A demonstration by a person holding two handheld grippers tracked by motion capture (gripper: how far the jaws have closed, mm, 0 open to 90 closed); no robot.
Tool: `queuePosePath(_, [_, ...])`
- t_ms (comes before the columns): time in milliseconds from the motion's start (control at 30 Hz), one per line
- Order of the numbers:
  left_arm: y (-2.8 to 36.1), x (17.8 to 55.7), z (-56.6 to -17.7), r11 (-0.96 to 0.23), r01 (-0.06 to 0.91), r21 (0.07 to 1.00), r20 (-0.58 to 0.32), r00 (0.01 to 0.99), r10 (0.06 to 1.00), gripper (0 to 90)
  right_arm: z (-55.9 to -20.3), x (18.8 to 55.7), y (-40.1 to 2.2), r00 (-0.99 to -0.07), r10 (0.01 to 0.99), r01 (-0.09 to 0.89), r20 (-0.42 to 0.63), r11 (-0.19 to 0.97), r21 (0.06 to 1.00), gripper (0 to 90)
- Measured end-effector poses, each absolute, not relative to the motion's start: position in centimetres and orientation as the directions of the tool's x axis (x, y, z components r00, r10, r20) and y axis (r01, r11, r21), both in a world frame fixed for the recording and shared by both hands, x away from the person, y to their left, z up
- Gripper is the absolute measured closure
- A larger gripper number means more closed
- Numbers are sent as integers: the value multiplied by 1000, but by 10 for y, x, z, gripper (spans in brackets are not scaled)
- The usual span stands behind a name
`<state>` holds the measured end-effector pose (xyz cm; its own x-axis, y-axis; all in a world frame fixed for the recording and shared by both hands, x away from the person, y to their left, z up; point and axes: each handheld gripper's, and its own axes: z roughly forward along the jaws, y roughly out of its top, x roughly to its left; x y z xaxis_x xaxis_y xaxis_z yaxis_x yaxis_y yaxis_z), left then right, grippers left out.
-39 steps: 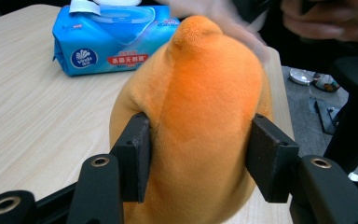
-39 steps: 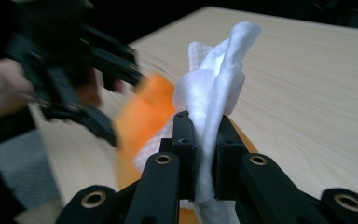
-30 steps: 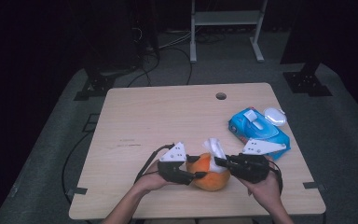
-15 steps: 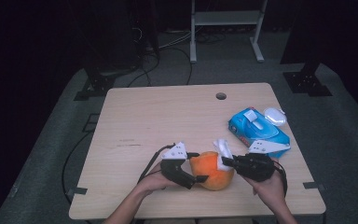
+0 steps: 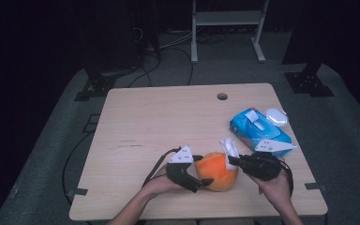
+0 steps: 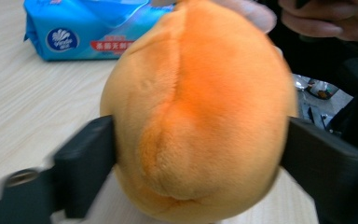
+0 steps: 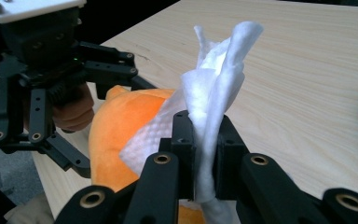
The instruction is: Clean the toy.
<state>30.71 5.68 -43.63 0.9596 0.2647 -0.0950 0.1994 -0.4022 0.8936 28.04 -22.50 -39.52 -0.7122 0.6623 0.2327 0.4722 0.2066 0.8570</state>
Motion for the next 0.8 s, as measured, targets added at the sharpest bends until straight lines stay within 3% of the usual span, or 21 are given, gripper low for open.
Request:
queuePosePath(67, [58, 305, -432, -407, 188, 894, -79, 960, 268, 317, -395, 280, -226, -711, 664, 470, 233, 201, 859, 809])
queuePosePath(133, [59, 303, -427, -407, 177, 896, -70, 962, 264, 375, -393, 279, -226, -713, 663, 462, 228, 200, 864, 810])
queuePosePath(333, [67, 302, -412, -430, 154, 890, -31, 960, 280, 394, -384, 272, -221, -736, 649, 416, 192, 211, 884, 810])
queuePosePath(567, [65, 302, -415, -427, 168, 889, -47, 959, 281, 392, -381, 263, -193, -798, 579, 374, 167, 259, 890, 808])
queuePosePath(800, [65, 302, -419, -425, 167, 890, -52, 962, 269, 389, -388, 272, -207, -747, 651, 381, 138, 249, 891, 807])
